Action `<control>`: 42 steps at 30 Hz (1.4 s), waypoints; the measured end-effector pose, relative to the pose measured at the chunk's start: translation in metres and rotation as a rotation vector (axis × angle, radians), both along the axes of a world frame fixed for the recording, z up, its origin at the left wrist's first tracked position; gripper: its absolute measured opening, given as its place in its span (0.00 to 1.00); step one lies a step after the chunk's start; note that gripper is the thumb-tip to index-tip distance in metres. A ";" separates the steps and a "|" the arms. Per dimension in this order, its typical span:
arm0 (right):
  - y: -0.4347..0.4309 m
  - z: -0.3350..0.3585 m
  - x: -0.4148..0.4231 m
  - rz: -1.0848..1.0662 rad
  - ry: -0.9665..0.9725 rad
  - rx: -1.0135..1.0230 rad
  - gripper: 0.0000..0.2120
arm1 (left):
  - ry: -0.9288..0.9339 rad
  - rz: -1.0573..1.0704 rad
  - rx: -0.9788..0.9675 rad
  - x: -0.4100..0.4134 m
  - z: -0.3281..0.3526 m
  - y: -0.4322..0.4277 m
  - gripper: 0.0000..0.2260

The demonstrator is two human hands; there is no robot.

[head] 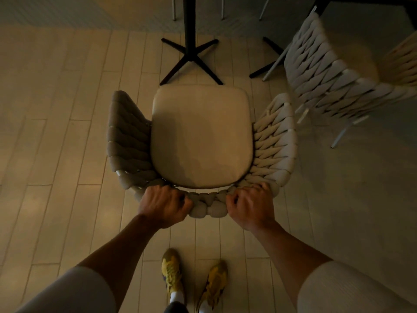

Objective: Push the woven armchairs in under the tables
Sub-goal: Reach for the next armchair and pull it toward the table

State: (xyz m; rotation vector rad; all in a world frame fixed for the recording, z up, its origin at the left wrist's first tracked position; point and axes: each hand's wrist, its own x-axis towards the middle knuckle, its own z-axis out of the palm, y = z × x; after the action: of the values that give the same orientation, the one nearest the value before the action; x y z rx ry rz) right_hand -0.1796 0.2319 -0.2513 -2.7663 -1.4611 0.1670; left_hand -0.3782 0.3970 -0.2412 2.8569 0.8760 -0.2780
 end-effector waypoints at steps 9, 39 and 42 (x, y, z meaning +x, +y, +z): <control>0.051 -0.002 0.033 -0.026 -0.028 -0.006 0.20 | -0.055 -0.292 0.197 0.025 -0.004 0.060 0.09; 0.213 0.001 0.189 0.099 -0.042 -0.037 0.19 | -0.006 -0.267 0.184 0.169 -0.026 0.211 0.11; 0.231 -0.002 0.207 0.137 -0.027 -0.080 0.20 | -0.008 -0.284 0.188 0.188 -0.026 0.230 0.12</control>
State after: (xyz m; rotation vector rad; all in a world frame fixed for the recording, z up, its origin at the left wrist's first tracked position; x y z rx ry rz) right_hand 0.0274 0.4634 -0.2529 -2.7394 -1.6883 0.1937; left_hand -0.1901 0.6272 -0.2676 3.1548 0.5162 -0.2251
